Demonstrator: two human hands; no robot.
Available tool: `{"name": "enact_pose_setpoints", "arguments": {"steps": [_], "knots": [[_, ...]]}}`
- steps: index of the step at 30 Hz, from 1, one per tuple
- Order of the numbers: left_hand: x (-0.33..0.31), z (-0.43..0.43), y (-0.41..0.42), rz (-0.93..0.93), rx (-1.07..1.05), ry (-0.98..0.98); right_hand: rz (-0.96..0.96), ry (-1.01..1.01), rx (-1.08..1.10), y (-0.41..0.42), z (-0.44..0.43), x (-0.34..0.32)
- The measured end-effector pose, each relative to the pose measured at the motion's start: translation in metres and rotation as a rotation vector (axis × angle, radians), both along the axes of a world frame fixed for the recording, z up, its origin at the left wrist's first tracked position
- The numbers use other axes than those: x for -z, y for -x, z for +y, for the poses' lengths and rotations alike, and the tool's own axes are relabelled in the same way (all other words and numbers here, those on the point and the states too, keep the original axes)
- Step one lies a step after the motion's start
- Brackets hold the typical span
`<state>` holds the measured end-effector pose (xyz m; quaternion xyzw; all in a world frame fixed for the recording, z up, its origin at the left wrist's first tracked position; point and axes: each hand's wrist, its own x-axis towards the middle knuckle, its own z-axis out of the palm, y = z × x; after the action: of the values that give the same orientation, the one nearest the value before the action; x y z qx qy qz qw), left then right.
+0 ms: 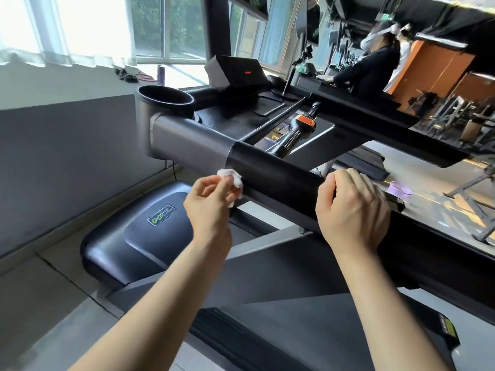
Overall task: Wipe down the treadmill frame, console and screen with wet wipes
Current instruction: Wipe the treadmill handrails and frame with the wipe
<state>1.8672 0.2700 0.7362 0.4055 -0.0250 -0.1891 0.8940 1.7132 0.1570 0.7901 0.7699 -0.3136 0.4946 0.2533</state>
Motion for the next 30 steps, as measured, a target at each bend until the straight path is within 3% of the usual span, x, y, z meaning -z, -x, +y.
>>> {"name": "enact_pose_setpoints", "arguments": {"steps": [3, 9, 18, 20, 25, 27, 30], "knots": [[0.0, -0.003, 0.012, -0.078, -0.024, 0.007, -0.003, 0.003, 0.02, -0.001, 0.001, -0.001], [0.011, -0.02, 0.084, -0.386, 0.168, -0.021, 0.03, -0.015, 0.02, 0.003, 0.0, 0.002], [-0.005, 0.0, -0.028, -0.255, -0.252, -0.08, 0.015, -0.005, 0.048, 0.0, 0.0, 0.001], [-0.006, -0.003, -0.009, -0.362, -0.25, -0.083, 0.014, 0.004, 0.056, 0.001, 0.001, 0.002], [0.006, -0.017, 0.069, -0.939, -0.162, -0.226, 0.014, 0.0, 0.038, 0.001, 0.001, 0.001], [0.009, -0.02, 0.075, -1.04, -0.132, -0.247, 0.016, -0.009, 0.022, 0.002, 0.001, 0.001], [0.007, -0.016, 0.055, -1.042, -0.129, -0.215, 0.013, -0.013, 0.018, 0.002, 0.001, 0.001]]}}
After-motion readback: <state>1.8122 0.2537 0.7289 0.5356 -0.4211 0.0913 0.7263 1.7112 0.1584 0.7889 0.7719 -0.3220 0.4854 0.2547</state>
